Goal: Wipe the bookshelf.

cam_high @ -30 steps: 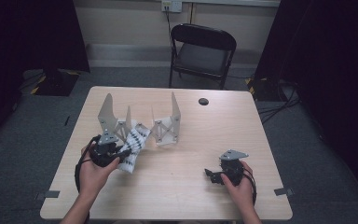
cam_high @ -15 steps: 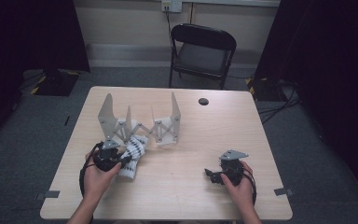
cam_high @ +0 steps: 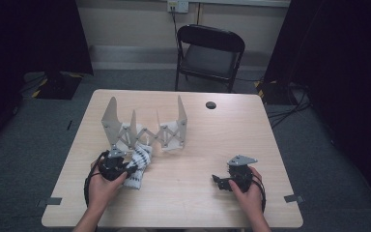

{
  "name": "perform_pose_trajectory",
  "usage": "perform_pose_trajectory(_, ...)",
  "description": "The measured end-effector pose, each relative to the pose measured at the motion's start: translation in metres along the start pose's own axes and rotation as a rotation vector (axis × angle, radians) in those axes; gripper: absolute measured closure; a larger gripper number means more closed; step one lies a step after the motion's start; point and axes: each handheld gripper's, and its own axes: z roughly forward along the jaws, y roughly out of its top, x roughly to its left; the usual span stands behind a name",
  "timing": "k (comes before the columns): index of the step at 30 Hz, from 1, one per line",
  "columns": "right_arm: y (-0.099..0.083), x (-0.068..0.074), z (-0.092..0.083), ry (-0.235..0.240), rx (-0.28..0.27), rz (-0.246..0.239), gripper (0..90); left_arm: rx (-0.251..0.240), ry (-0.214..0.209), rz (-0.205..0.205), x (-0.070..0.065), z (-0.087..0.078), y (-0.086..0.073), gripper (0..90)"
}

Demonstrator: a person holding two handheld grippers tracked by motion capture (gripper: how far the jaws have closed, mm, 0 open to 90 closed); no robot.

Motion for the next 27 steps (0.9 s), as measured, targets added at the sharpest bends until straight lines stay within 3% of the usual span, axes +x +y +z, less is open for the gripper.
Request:
perform_pose_trajectory(9, 0.000, 0.000, 0.000, -0.001, 0.000, 0.000, 13.4, 0.001, -0.015, 0.007, -0.004, 0.002, -0.005, 71.7)
perform_pose_trajectory(20, 0.000, 0.000, 0.000, -0.001, 0.000, 0.000, 13.4, 0.004, -0.017, 0.057, -0.013, -0.012, -0.001, 71.7)
perform_pose_trajectory(27, 0.000, 0.000, 0.000, -0.001, -0.001, 0.000, 13.4, -0.003, -0.019, 0.049, -0.015, -0.015, -0.002, 71.8)
